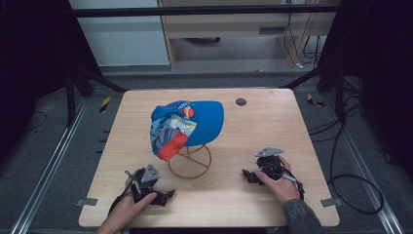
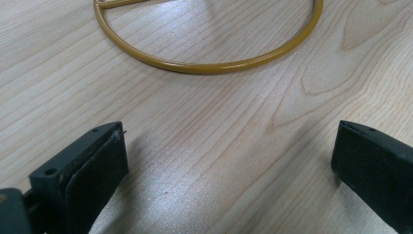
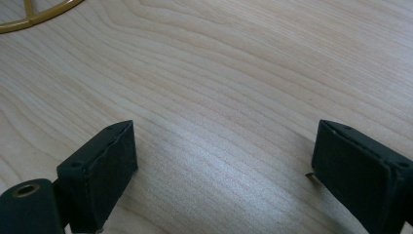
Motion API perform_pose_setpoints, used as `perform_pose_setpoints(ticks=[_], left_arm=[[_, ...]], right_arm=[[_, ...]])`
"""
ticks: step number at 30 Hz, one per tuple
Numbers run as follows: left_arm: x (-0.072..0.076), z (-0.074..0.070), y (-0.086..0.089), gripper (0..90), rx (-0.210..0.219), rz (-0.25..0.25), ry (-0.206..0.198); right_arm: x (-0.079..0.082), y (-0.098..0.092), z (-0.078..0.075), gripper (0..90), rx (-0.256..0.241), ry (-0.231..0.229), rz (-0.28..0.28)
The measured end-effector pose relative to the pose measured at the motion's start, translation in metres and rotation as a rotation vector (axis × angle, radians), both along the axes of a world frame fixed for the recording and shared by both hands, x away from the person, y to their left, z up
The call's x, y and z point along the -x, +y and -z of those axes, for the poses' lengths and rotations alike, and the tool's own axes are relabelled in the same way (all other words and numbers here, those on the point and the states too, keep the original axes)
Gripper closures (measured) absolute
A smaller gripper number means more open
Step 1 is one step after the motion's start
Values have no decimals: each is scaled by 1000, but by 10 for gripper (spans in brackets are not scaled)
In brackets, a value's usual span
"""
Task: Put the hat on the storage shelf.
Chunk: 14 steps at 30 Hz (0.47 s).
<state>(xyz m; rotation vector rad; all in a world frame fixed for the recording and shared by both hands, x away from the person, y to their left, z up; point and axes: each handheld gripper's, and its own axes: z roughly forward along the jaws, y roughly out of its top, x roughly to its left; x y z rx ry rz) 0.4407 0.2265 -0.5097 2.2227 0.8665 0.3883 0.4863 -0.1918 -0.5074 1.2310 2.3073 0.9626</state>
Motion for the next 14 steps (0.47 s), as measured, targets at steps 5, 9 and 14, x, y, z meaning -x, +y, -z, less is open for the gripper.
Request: perform_pose_setpoints(ticks=[5,9,14], left_arm=[[0,0,0,0,0,0,0],[0,0,0,0,0,0,0],[0,0,0,0,1,1,1]], right_arm=[[5,0,4,87,-14,-40,11],[6,-1,4,86,-10,-44,18],[6,0,4,84,-10,-43,32]])
